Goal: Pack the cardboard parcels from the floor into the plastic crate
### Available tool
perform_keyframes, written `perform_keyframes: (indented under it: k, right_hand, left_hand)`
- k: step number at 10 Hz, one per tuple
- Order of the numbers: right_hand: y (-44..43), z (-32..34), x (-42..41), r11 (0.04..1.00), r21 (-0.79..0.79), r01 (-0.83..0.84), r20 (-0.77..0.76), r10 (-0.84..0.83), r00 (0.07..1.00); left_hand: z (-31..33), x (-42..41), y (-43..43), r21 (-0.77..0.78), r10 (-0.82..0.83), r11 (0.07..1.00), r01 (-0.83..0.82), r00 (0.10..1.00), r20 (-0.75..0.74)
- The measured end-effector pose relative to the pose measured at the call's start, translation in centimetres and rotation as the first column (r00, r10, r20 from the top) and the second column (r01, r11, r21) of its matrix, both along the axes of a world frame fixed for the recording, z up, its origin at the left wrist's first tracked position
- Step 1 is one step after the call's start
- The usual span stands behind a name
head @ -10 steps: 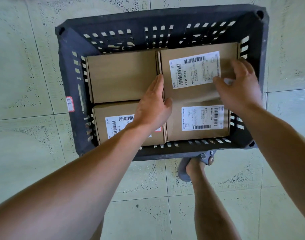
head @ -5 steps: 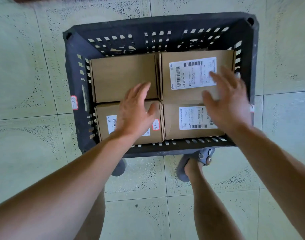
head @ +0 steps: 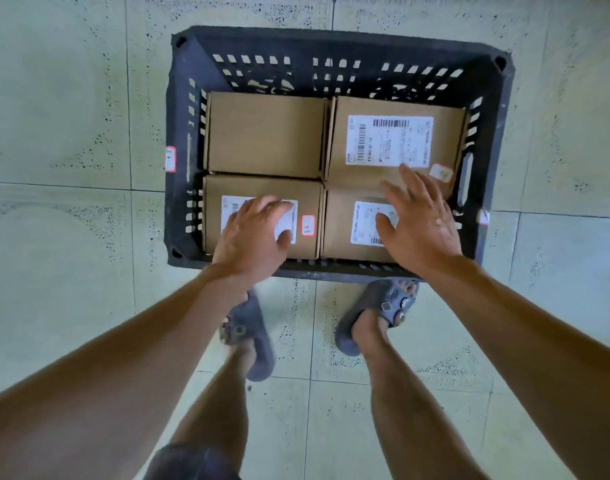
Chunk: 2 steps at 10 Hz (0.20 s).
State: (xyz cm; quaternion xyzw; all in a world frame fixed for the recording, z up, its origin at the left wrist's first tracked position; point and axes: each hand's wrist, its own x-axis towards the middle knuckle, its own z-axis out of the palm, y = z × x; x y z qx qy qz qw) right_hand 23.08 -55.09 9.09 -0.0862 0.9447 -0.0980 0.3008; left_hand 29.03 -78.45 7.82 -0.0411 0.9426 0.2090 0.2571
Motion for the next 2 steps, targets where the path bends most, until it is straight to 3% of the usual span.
perform_keyframes:
  k: [1,2]
  right_hand:
    - [-0.3,2.1,1.7,0.996,-0.017,0.092,0.041,-0.091,0.995]
    - [-1.0,4.4,3.2,0.978,-0.038,0.205,0.056,-0.203,0.978]
  left_hand:
    - [2.2,0.4,0.0,0.139,0.241,0.96,-0.241,0.97,0.018]
    - [4.2,0.5,-0.7,0.153,0.365,0.914,-0.376,0.926,0.094]
